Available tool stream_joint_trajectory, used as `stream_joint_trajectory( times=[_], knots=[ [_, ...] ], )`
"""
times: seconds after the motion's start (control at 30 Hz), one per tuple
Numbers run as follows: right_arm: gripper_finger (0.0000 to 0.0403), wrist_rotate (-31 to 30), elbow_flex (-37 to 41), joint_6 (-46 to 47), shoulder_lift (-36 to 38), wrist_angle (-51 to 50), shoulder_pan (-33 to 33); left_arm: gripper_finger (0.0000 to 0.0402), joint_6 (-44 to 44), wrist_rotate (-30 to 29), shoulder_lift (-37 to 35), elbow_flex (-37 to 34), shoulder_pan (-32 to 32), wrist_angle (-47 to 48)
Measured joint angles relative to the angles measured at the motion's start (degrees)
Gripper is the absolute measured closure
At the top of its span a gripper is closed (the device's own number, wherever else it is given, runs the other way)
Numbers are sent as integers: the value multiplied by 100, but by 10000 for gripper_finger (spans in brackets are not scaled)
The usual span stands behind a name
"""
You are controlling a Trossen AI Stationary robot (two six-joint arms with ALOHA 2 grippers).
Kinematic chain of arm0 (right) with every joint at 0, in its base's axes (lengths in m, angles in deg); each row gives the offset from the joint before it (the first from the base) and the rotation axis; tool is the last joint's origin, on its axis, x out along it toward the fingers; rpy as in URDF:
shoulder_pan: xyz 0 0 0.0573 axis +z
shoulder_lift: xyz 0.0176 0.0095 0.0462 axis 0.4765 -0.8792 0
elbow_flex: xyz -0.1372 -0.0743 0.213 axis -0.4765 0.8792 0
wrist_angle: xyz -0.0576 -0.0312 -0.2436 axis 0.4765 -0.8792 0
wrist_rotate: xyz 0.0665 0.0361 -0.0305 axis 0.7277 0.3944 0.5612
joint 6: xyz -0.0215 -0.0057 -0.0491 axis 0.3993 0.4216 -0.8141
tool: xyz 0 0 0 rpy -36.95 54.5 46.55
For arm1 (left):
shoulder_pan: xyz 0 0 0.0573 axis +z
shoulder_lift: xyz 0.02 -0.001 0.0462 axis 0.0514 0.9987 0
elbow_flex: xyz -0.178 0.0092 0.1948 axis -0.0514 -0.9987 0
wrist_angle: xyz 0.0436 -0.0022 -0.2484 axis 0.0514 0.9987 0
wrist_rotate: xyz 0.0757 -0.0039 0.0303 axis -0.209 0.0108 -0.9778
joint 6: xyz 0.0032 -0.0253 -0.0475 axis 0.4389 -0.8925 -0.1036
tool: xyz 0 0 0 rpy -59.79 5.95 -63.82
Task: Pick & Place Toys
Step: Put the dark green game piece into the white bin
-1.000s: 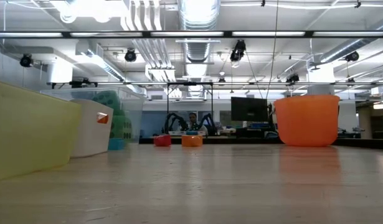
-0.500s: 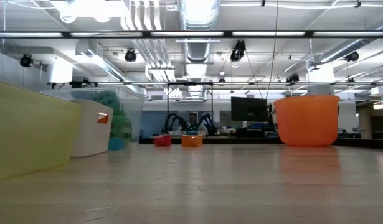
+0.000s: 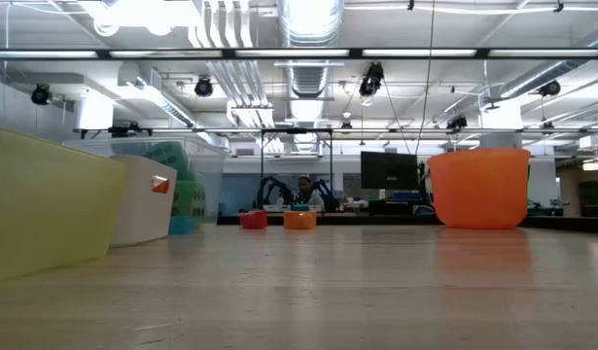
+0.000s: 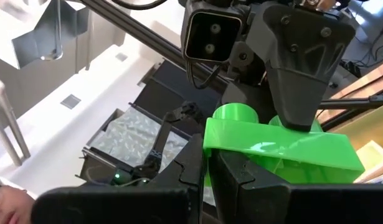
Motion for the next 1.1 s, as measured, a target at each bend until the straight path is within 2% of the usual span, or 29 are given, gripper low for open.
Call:
stream_joint_trajectory(
  times=[0.67,0.77,1.1],
  knots=[
    [384,7,-2,-283,1,279,87,309,2,234,0,22,0,-200],
    [353,5,-2,-327,0,278,122,309,-7,289,-2,22,-3,-141],
    [187,29,-2,-251,7,274,122,309,-121,343,-34,26,-4,144]
  ],
)
